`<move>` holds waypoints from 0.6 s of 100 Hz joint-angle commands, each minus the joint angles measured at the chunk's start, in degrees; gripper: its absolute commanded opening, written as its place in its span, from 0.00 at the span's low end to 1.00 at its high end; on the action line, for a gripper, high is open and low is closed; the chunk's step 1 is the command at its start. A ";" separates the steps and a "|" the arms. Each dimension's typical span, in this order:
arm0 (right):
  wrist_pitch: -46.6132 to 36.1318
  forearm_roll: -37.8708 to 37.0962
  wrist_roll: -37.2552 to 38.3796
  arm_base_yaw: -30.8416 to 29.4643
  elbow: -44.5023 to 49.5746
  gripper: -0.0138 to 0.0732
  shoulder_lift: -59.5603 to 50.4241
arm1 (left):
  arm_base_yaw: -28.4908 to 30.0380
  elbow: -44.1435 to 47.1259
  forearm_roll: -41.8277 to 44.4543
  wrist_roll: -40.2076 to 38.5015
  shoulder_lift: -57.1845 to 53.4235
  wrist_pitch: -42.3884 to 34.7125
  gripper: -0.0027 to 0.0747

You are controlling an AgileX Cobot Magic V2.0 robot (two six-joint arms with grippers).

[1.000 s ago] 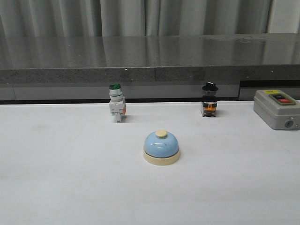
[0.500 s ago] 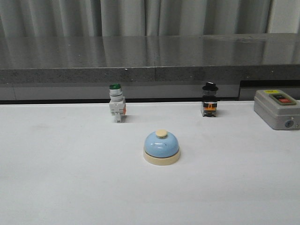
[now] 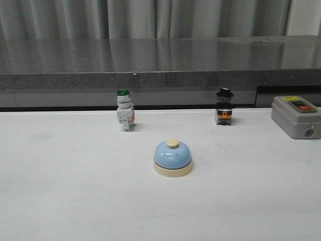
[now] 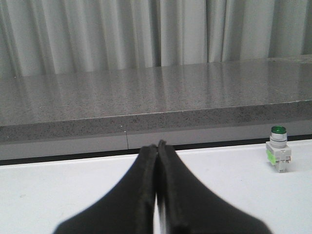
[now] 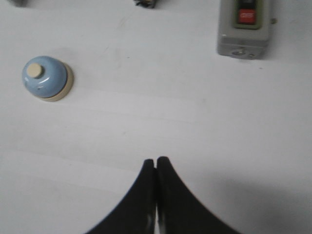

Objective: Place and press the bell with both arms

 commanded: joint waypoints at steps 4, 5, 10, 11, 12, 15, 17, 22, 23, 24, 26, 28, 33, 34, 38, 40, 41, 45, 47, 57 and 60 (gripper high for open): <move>-2.83 0.76 -0.80 4.54 -4.76 0.09 6.05 | 0.02 2.40 -0.36 -0.56 -1.77 -4.62 0.01; -2.83 0.76 -0.80 4.80 -4.95 0.09 6.47 | 0.02 2.40 -0.36 -0.56 -1.77 -4.62 0.01; -2.88 0.76 -0.80 6.56 -6.44 0.09 9.48 | 0.02 2.40 -0.36 -0.56 -1.77 -4.62 0.01; -2.88 0.76 -0.80 7.03 -6.91 0.09 10.34 | 0.02 2.40 -0.36 -0.56 -1.77 -4.62 0.01; -2.88 0.76 -0.80 7.25 -7.15 0.09 10.78 | 0.02 2.40 -0.36 -0.56 -1.77 -4.62 0.01; -2.88 0.82 -0.80 8.11 -8.11 0.09 12.53 | 0.02 2.40 -0.36 -0.56 -1.77 -4.62 0.01; -2.94 0.80 -0.80 8.71 -8.86 0.09 13.84 | 0.02 2.40 -0.36 -0.56 -1.77 -4.62 0.01; -3.00 0.80 -0.80 10.02 -10.64 0.09 16.83 | 0.02 2.40 -0.36 -0.56 -1.77 -4.62 0.01; -3.00 0.80 -0.80 10.37 -11.16 0.09 17.66 | 0.02 2.40 -0.36 -0.56 -1.77 -4.62 0.01; -3.07 0.80 -0.80 10.53 -11.41 0.09 18.09 | 0.02 2.40 -0.36 -0.56 -1.77 -4.62 0.01; -3.08 0.80 -0.80 11.04 -12.22 0.09 19.36 | 0.02 2.40 -0.36 -0.56 -1.77 -4.62 0.01; -3.12 0.80 -0.80 11.49 -13.03 0.09 20.60 | 0.02 2.40 -0.36 -0.56 -1.77 -4.62 0.01; -3.19 0.80 -0.80 12.43 -14.94 0.09 23.49 | 0.02 2.40 -0.36 -0.56 -1.77 -4.62 0.01; -3.24 0.80 -0.80 12.68 -15.20 0.09 23.89 | 0.02 2.40 -0.36 -0.56 -1.77 -4.62 0.01; -3.26 0.80 -0.80 13.29 -16.92 0.09 26.24 | 0.02 2.40 -0.36 -0.56 -1.77 -4.62 0.01; -3.26 0.80 -0.80 13.60 -17.77 0.09 27.39 | 0.02 2.40 -0.36 -0.56 -1.77 -4.62 0.01; -3.26 0.80 -0.80 13.81 -18.04 0.09 27.77 | 0.02 2.40 -0.36 -0.56 -1.77 -4.62 0.01; -3.26 0.80 -0.80 14.35 -19.39 0.09 29.60 | 0.02 2.40 -0.36 -0.56 -1.77 -4.62 0.01; -3.26 0.80 -0.80 14.57 -20.21 0.09 30.64 | 0.02 2.40 -0.36 -0.56 -1.77 -4.62 0.01; -3.26 0.80 -0.80 16.07 -23.96 0.09 35.42 | 0.02 2.40 -0.36 -0.56 -1.77 -4.62 0.01; -3.26 0.80 -0.80 16.52 -25.06 0.09 36.82 | 0.02 2.40 -0.36 -0.56 -1.77 -4.62 0.01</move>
